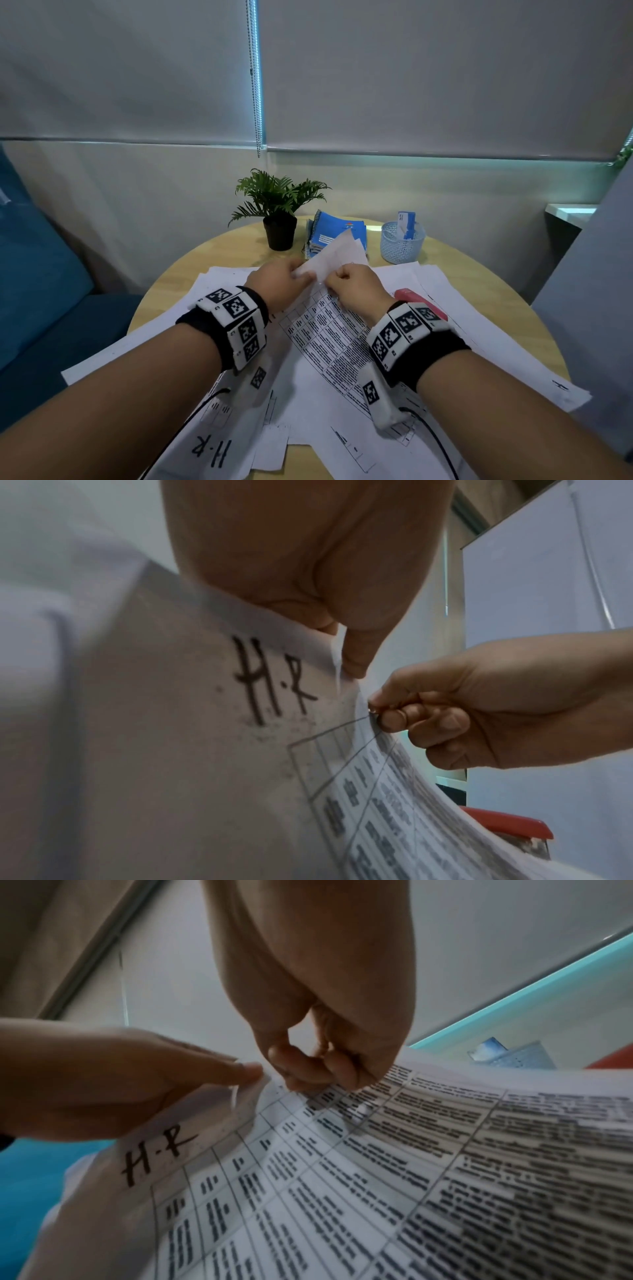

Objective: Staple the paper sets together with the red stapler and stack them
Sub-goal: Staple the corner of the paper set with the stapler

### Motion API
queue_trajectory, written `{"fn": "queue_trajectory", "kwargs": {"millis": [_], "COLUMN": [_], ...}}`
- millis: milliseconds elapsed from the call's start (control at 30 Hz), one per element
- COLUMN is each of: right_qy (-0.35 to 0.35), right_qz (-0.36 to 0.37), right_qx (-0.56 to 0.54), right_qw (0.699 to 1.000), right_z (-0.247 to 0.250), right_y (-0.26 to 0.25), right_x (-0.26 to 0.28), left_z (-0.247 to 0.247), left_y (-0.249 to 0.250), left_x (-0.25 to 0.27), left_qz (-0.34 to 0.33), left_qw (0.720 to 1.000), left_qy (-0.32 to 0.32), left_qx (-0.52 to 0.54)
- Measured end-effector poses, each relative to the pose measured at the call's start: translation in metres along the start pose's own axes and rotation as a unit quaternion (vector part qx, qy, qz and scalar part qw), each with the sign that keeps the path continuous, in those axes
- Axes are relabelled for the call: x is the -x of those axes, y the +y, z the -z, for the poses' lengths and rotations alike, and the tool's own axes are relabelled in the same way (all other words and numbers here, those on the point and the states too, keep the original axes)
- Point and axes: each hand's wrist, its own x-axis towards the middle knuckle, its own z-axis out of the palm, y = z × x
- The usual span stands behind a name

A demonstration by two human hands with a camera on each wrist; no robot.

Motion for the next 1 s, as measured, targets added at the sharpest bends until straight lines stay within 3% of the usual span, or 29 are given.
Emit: {"fn": "queue_trajectory", "kwargs": {"millis": [167, 333, 467, 633, 733, 833, 1000], "right_qy": [0.03, 0.061, 0.092, 0.063, 0.062, 0.043, 0.076], "right_qz": [0.088, 0.128, 0.107, 0.082, 0.049, 0.011, -0.014], "right_qx": [0.077, 0.071, 0.046, 0.041, 0.01, -0.018, 0.051], "right_qw": [0.993, 0.987, 0.989, 0.994, 0.997, 0.999, 0.996], "right_z": [0.002, 0.0, 0.014, 0.041, 0.074, 0.113, 0.179], "right_y": [0.003, 0.003, 0.0, 0.002, 0.009, 0.021, 0.062], "right_x": [0.004, 0.005, -0.001, 0.006, 0.013, 0.024, 0.044], "left_z": [-0.003, -0.007, -0.009, -0.013, -0.019, -0.026, -0.043], "left_y": [0.006, 0.005, 0.002, -0.002, -0.008, -0.011, -0.012], "left_x": [-0.008, -0.009, -0.012, -0.016, -0.016, -0.021, -0.04], "left_qz": [0.007, 0.008, 0.016, 0.047, 0.055, 0.05, 0.083], "left_qw": [0.999, 1.0, 1.0, 0.997, 0.986, 0.972, 0.951], "left_qy": [0.02, 0.008, 0.001, -0.047, -0.108, -0.131, -0.172], "left_qx": [0.045, 0.028, 0.002, -0.026, -0.114, -0.187, -0.244]}}
